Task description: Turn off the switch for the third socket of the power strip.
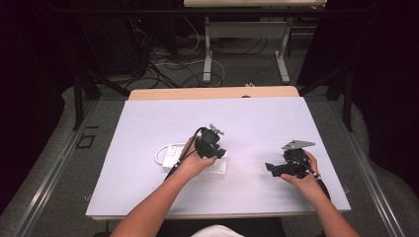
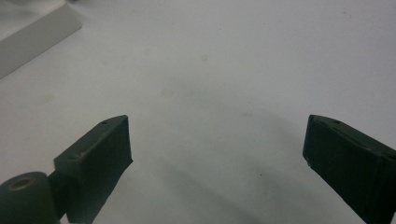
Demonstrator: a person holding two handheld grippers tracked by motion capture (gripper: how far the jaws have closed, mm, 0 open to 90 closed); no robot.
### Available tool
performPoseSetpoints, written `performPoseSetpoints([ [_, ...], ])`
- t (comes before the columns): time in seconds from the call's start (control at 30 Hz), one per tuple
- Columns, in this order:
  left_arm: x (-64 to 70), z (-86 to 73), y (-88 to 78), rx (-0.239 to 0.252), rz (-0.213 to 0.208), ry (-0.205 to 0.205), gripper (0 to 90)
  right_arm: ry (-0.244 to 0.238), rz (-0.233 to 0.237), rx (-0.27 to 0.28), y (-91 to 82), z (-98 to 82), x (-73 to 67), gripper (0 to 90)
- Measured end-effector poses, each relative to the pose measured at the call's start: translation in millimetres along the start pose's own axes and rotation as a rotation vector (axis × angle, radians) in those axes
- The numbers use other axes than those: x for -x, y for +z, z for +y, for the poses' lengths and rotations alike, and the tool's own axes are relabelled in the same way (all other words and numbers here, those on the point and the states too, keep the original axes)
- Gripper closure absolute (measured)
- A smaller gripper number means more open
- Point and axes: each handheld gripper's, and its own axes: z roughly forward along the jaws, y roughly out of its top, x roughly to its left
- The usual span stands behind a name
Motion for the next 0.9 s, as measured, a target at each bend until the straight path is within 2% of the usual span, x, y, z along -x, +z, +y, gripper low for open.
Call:
performPoseSetpoints([
  [0.2,1.3,1.3,-2.8,0.001,-0.004,0.005,61.5,0.004,0.004,-0.002,0.3,-0.1,-0.4,7.4],
  [0.43,4.2,2.7,-4.4,0.005,0.003,0.034,55.2,0.002,0.003,-0.001,0.2,-0.2,-0.3,7.4],
  [0.7,2.8,5.2,-8.3,0.012,-0.011,0.042,49.2,-0.002,0.004,-0.001,-0.2,-0.3,0.4,7.4],
  [0.9,2.1,5.8,-10.0,0.009,-0.024,0.048,41.5,0.000,0.003,-0.001,-0.5,-0.2,0.3,7.4],
])
